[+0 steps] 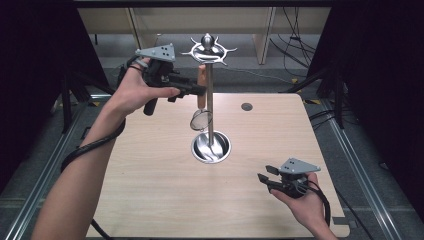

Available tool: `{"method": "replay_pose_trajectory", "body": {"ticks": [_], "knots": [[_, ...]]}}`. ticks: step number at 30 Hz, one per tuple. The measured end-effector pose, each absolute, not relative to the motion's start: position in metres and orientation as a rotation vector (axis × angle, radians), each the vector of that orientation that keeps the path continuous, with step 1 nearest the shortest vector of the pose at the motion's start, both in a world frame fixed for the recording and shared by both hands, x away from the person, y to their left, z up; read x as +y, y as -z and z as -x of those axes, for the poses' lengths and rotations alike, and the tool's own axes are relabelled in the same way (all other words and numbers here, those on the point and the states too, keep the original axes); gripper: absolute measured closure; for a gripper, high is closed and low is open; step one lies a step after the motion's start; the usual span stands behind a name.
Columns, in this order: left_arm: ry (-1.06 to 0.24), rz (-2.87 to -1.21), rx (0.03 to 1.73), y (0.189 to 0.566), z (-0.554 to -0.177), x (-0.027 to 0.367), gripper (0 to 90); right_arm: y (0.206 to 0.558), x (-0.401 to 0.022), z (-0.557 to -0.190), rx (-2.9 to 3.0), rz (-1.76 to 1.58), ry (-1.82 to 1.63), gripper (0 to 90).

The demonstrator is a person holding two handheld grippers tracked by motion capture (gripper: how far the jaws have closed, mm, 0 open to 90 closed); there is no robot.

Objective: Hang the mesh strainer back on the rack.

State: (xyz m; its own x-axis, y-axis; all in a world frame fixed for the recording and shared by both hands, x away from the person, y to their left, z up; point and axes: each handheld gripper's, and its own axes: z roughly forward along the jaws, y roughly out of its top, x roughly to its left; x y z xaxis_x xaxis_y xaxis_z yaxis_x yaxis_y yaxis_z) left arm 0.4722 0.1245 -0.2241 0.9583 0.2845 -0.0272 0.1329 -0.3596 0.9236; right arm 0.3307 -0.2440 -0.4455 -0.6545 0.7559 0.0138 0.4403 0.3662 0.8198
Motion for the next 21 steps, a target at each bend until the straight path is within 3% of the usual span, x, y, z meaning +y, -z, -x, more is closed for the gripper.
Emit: {"method": "replay_pose_trajectory", "body": {"ticks": [21], "knots": [[-0.069,-1.930,0.346,0.2197,-0.4781,0.1340,71.7,0.4456,-0.2436,-0.3319,2.266,-1.031,-1.200,56.8]]}}
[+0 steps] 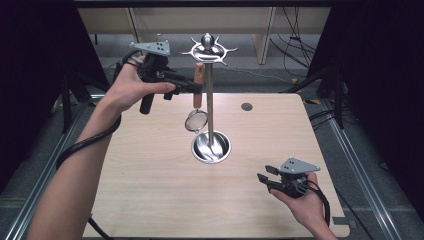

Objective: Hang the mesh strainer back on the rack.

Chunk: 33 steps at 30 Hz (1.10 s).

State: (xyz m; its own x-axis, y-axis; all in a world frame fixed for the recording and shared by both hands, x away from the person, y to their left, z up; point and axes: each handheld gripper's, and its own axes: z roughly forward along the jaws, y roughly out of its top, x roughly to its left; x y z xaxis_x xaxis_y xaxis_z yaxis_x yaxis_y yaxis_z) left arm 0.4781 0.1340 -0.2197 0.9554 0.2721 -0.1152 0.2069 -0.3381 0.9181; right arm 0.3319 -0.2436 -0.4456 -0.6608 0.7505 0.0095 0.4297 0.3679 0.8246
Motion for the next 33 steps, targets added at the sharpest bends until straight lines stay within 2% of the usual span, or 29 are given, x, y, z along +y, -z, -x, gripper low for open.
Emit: {"method": "replay_pose_trajectory", "body": {"ticks": [21,33], "knots": [[0.061,-1.785,0.416,0.233,-0.487,0.155,68.2,0.449,-0.240,-0.332,2.296,-1.038,-1.192,56.8],[0.102,-1.722,0.453,0.238,-0.497,0.151,64.3,0.450,-0.239,-0.331,2.291,-1.033,-1.190,56.8]]}}
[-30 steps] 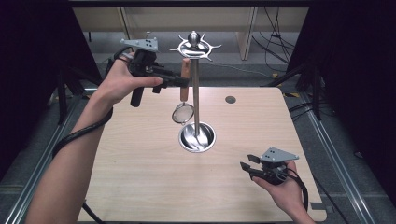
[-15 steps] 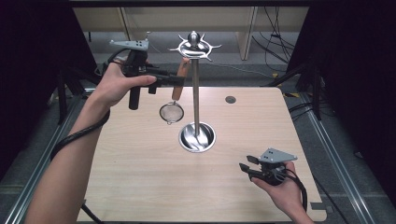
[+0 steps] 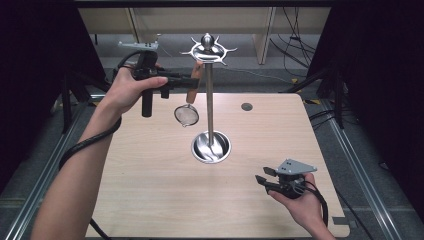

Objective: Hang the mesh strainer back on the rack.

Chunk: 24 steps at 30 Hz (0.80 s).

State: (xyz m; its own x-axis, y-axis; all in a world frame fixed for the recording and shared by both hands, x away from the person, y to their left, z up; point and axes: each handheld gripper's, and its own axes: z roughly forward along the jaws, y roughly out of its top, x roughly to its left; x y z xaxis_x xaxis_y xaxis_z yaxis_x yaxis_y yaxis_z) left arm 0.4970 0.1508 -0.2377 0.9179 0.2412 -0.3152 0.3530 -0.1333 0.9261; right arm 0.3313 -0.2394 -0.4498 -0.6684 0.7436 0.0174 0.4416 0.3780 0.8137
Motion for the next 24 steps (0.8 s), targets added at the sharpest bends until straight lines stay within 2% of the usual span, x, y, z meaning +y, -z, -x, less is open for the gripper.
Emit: {"method": "replay_pose_trajectory", "body": {"ticks": [4,10,22,24], "knots": [[0.109,-1.696,0.480,0.239,-0.500,0.148,63.4,0.449,-0.240,-0.330,2.288,-1.041,-1.193,57.0],[0.037,-1.693,0.496,0.240,-0.497,0.148,58.2,0.449,-0.242,-0.332,2.284,-1.016,-1.197,56.9],[-0.179,-1.704,0.573,0.244,-0.461,0.181,38.8,0.445,-0.246,-0.330,2.264,-1.057,-1.198,56.3],[-0.177,-1.712,0.589,0.248,-0.452,0.187,36.0,0.444,-0.249,-0.333,2.258,-1.018,-1.196,55.9]]}}
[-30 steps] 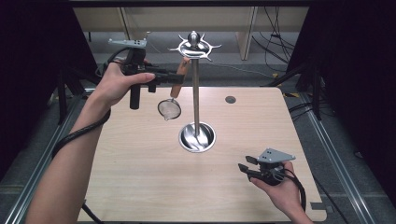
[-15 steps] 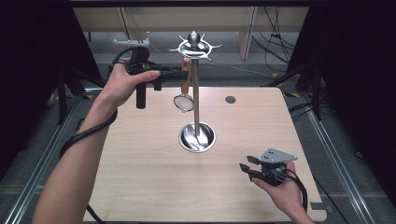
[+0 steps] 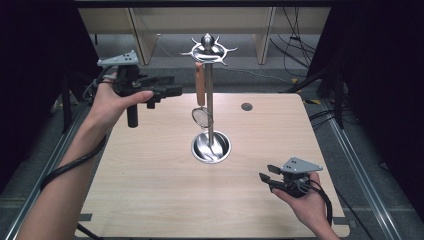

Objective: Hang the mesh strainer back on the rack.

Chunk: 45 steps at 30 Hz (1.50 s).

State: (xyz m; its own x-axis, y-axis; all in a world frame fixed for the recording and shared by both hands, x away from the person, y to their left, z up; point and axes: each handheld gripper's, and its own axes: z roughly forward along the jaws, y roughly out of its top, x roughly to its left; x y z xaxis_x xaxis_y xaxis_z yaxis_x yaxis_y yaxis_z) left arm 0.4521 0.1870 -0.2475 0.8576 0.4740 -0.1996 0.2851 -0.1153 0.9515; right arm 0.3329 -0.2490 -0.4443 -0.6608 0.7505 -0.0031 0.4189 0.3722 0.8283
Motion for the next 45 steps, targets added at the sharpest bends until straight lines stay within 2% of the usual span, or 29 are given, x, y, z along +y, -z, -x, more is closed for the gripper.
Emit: {"method": "replay_pose_trajectory", "body": {"ticks": [4,10,13,20,23,28,36,45], "knots": [[-0.178,-1.721,0.584,0.260,-0.434,0.199,32.2,0.442,-0.252,-0.332,2.242,-1.059,-1.210,55.2],[-0.247,-1.678,0.640,0.292,-0.403,0.217,33.8,0.437,-0.261,-0.333,2.213,-1.052,-1.210,54.4],[-0.281,-1.655,0.707,0.309,-0.388,0.227,33.8,0.436,-0.265,-0.333,2.192,-1.072,-1.214,54.1],[-0.249,-1.654,0.885,0.359,-0.355,0.236,32.9,0.432,-0.275,-0.331,2.194,-1.089,-1.189,53.6],[-0.300,-1.650,0.968,0.382,-0.344,0.240,32.5,0.432,-0.277,-0.329,2.203,-1.146,-1.186,53.4],[-0.407,-1.674,1.107,0.419,-0.334,0.245,31.8,0.436,-0.284,-0.329,2.216,-1.154,-1.151,53.0],[-0.458,-1.688,1.272,0.464,-0.327,0.253,31.2,0.443,-0.295,-0.331,2.216,-1.195,-1.121,52.8],[-0.454,-1.772,1.268,0.479,-0.328,0.250,31.4,0.448,-0.303,-0.336,2.209,-1.217,-1.122,52.9]]}}
